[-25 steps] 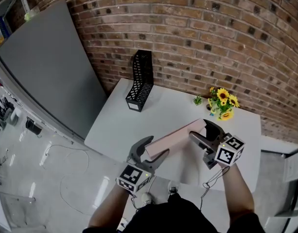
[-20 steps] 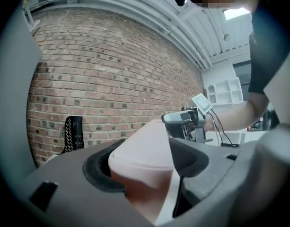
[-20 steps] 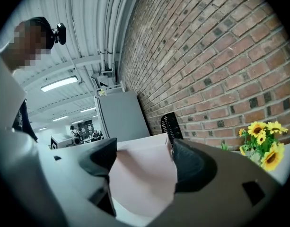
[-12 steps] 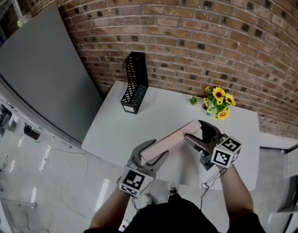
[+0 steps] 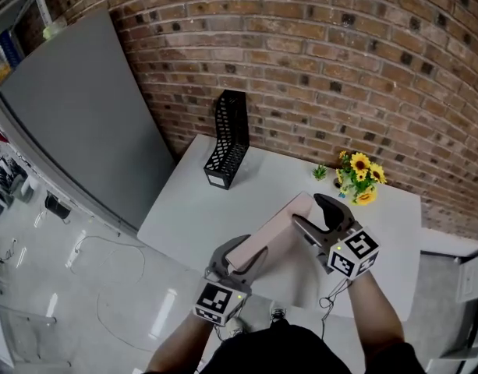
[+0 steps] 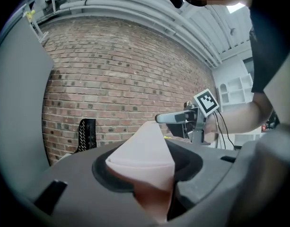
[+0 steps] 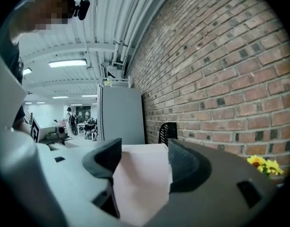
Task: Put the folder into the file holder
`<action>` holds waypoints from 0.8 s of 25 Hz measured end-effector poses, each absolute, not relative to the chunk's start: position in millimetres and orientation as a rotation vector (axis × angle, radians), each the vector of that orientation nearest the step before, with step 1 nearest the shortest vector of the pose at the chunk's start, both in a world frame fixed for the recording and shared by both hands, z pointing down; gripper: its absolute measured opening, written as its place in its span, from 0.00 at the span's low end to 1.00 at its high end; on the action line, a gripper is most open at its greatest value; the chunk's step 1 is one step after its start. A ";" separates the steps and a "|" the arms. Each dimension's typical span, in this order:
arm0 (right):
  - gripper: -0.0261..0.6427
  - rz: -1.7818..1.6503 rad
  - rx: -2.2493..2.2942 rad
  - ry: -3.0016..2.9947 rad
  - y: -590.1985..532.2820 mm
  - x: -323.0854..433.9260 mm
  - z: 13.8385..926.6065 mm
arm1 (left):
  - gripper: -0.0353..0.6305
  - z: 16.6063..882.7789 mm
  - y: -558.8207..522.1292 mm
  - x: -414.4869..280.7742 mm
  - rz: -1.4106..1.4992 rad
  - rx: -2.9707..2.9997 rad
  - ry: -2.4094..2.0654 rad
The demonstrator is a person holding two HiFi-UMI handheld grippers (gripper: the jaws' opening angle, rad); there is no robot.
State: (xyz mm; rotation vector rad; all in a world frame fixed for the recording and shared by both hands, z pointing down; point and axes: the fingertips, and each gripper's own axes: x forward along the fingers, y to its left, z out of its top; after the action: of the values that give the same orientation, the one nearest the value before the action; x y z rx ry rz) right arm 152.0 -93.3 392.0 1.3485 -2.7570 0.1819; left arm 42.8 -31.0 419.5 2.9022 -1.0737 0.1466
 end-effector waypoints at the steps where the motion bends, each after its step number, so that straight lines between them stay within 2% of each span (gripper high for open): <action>1: 0.50 0.166 1.351 -2.763 -94.5 149.7 389.2 | 0.32 416.8 -31.3 40.0 0.143 2.900 -1.092; 5: 0.46 0.130 1.350 -2.812 -103.1 141.4 374.9 | 0.32 404.3 -33.1 30.4 0.132 2.895 -1.180; 9: 0.33 0.122 1.426 -2.854 -117.9 149.7 359.3 | 0.32 396.6 -40.2 16.2 0.078 2.819 -1.279; 11: 0.22 0.126 1.468 -2.829 -127.6 157.7 358.6 | 0.32 393.5 -46.0 10.0 0.066 2.791 -1.339; 13: 0.04 0.115 1.477 -2.809 -135.6 162.9 359.9 | 0.32 389.8 -51.8 4.8 0.062 2.777 -1.414; 20: 0.04 0.121 1.444 -2.816 -154.1 170.2 364.4 | 0.31 374.7 -69.5 -14.4 0.016 2.650 -1.626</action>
State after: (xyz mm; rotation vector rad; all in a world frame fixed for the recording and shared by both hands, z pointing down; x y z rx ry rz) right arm 170.2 -154.1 364.4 1.4435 -2.8161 0.1209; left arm -14.4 -69.5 374.7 2.6498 -1.6259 0.0161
